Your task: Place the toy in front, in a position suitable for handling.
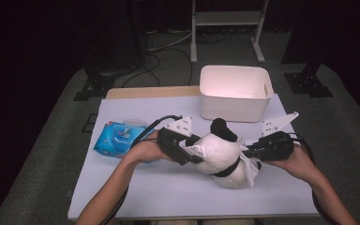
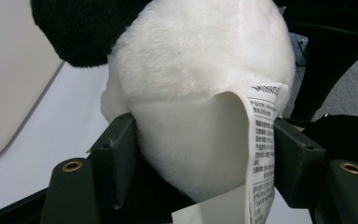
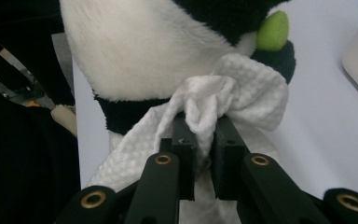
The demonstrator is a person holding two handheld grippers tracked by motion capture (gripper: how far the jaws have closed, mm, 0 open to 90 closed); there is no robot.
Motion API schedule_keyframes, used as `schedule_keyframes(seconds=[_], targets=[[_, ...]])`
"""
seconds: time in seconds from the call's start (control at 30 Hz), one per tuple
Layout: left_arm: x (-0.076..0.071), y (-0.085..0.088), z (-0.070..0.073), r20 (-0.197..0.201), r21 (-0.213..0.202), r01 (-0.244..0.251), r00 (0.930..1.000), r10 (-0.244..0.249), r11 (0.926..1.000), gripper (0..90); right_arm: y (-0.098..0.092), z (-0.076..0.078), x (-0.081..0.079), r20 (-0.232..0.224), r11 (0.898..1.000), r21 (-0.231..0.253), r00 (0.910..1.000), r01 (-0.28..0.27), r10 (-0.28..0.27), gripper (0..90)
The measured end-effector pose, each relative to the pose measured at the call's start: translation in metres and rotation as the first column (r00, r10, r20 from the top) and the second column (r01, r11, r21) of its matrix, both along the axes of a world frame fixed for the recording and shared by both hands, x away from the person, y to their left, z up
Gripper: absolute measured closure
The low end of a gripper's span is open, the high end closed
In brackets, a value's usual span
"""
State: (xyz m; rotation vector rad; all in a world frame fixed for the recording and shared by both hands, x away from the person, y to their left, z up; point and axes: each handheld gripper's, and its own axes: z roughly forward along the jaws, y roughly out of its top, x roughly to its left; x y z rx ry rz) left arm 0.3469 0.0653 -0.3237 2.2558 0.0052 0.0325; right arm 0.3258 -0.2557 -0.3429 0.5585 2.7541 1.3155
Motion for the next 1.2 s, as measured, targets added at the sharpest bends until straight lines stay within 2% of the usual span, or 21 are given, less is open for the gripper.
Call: schedule_keyframes(seconds=[0.2, 0.3, 0.43, 0.6, 0.77, 1.2], targets=[[-0.002, 0.006, 0.01, 0.005, -0.002, -0.004, 1.0, 0.004, 1.0, 33.0, 0.006, -0.001, 0.001, -0.009, 1.0, 0.024, 0.9998, -0.016, 0.016, 81.1], [-0.003, 0.009, 0.011, 0.003, 0.011, -0.003, 1.0, 0.003, 0.9999, 32.9, 0.01, -0.003, 0.001, -0.019, 0.999, 0.034, 0.9994, -0.03, 0.031, 81.1], [-0.005, 0.007, 0.005, -0.002, 0.032, 0.006, 1.0, -0.006, 0.9995, 32.6, 0.009, 0.0, 0.002, -0.018, 0.999, 0.022, 0.9992, -0.035, 0.036, 81.0], [-0.007, 0.005, 0.0, 0.003, 0.02, 0.01, 0.9999, -0.01, 0.9997, 31.8, 0.004, 0.015, 0.003, -0.007, 0.999, 0.034, 0.9994, -0.034, 0.035, 81.0], [-0.011, 0.001, 0.002, 0.012, 0.027, 0.011, 0.9999, -0.011, 0.9996, 31.1, 0.009, 0.03, 0.003, 0.012, 0.999, 0.008, 0.9989, -0.044, 0.044, 80.9], [-0.019, -0.015, 0.008, 0.051, 0.04, 0.053, 0.9972, -0.055, 0.9978, 31.2, 0.019, 0.061, 0.011, 0.053, 0.998, 0.007, 0.9965, -0.065, 0.064, 80.8]])
